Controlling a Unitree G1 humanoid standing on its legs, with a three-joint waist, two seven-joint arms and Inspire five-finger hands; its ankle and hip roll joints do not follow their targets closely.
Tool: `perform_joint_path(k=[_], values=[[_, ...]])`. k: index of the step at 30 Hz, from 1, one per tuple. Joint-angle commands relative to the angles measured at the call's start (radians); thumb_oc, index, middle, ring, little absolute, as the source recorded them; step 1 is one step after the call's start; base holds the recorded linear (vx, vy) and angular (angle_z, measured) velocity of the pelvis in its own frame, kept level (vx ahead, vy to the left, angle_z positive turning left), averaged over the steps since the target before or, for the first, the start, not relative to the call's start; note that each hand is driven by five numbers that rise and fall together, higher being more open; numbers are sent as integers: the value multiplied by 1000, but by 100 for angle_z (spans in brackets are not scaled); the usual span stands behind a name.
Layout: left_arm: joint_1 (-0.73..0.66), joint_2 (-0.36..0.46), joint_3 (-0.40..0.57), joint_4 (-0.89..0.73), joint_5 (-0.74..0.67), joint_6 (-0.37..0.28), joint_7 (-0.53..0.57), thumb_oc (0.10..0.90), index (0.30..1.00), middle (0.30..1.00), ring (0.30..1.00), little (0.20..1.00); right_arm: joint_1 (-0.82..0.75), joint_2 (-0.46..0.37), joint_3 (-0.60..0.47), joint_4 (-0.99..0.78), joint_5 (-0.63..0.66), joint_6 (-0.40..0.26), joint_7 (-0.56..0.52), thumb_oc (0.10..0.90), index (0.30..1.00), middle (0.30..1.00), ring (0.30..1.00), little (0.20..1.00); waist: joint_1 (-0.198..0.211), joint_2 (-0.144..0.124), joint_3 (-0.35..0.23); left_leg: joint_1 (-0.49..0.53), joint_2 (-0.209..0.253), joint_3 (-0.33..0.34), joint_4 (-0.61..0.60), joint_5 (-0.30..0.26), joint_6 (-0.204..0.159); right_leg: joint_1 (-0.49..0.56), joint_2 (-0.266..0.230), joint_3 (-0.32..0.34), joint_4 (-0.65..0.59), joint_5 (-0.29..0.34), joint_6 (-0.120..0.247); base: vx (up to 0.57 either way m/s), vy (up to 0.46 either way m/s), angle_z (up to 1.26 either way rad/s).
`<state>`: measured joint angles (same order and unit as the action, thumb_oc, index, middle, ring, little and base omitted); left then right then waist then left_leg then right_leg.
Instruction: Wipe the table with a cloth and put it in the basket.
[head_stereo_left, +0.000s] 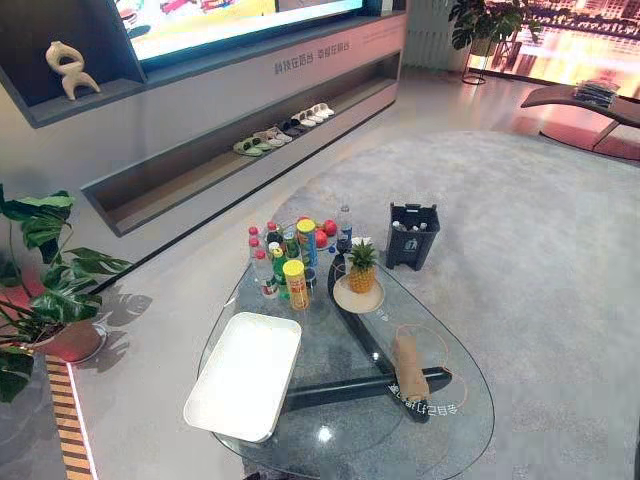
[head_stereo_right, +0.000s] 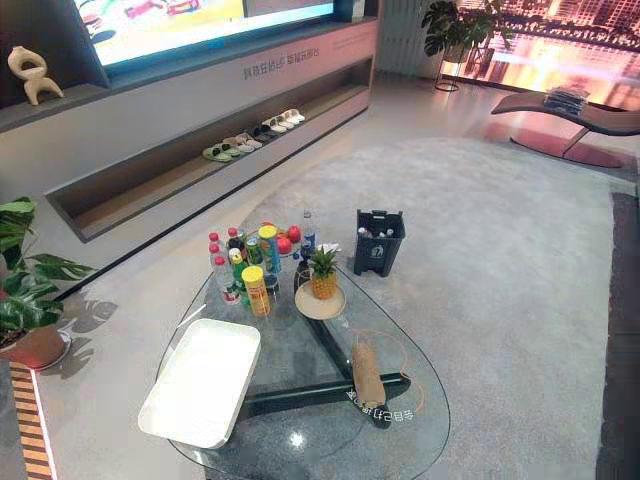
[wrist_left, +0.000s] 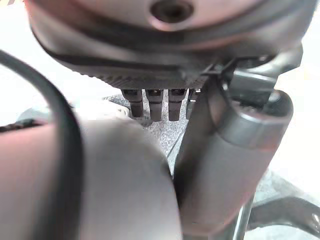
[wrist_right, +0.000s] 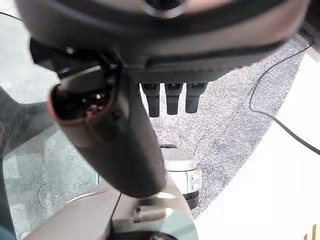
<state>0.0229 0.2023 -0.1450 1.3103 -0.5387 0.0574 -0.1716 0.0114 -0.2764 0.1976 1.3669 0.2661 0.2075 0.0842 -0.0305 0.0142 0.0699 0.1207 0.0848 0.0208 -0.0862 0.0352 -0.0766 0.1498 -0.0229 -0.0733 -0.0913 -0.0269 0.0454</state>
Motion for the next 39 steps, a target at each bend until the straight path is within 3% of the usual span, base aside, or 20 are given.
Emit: perform_joint_path(k=[1,23,39], values=[[-61,-6,-27,36,-19,15,-50,800,900,900,900,900,-63,11,10,53,1,6,27,800,900,900,900,900,16,-25,15,3,-36,44,-1,-56,14,-25,-44,-22,19,14,50,8,183,-28],[-54,-7,-30,39,-19,-5,-31,800,900,900,900,900,-62,15,13,59,5,2,15,800,900,900,900,900,23,-27,19,5,-38,39,-1,-58,16,-21,-44,-25,18,11,49,0,0,0],[-50,1,-27,39,27,-9,6,800,900,900,900,900,-80,1,15,16,21,-96,-12,800,900,900,900,900,30,-37,42,-11,-43,48,14,-62,20,-41,-54,-27,26,18,56,8,1,0]])
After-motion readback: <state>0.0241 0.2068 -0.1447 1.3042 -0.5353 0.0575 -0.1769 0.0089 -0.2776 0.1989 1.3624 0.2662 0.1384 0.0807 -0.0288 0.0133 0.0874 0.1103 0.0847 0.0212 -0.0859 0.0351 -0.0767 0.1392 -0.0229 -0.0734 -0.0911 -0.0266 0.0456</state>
